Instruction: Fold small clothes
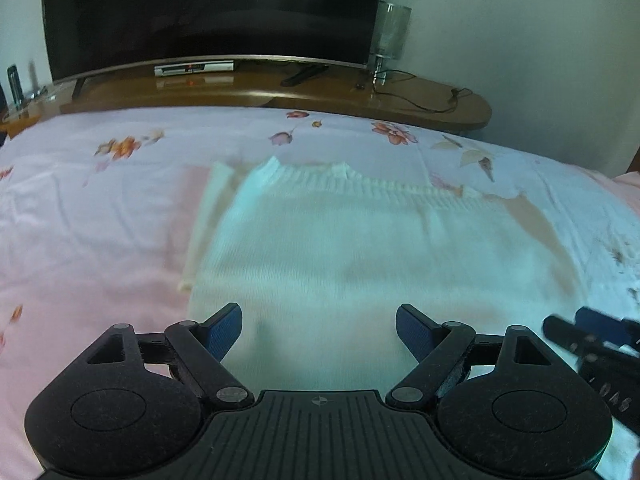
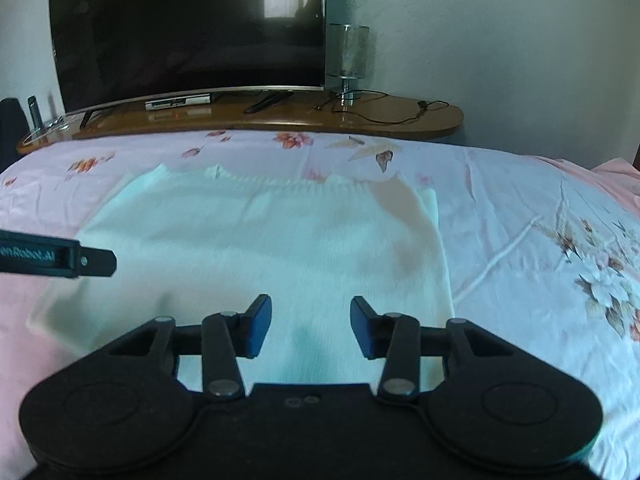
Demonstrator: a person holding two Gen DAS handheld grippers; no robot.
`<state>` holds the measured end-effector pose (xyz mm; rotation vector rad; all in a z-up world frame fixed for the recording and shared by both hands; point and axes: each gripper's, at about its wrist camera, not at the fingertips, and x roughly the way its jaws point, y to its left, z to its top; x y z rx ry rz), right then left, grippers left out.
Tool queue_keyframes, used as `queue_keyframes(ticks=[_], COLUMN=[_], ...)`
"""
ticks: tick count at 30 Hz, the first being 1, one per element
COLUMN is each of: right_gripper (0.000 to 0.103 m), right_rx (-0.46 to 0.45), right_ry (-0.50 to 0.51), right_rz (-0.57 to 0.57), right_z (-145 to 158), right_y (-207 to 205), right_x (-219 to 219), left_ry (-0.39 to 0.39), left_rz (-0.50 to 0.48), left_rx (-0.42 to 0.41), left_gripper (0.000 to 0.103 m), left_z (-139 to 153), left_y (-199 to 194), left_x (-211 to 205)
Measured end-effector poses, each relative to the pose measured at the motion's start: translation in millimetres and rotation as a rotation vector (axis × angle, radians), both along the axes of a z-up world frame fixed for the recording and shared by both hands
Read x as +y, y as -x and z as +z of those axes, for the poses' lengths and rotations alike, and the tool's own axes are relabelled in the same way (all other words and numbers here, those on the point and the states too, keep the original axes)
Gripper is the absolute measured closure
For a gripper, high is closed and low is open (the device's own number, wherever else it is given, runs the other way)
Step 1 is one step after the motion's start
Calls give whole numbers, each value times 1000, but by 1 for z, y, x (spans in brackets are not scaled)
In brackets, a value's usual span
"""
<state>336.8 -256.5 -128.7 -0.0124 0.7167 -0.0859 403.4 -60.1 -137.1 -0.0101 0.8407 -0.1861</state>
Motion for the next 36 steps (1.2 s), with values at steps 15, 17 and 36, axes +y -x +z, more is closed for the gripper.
queue_keyframes(ticks=[15,17,36], right_gripper=[63,63,62], right_rx=[66,55,29], right_ry=[89,83,-36], right_rz=[3,6,49], right_z=[-42,-36,-13], right_y=[-83,-78,-23], right_x=[-10,-9,25], left_ry=[-100,-98,1], left_rz=[37,33,83], left_rx=[8,8,113], left_gripper=[13,13,13], left_z=[-36,-32,-21], left_y=[-61,-57,15], left_x=[-7,-6,33])
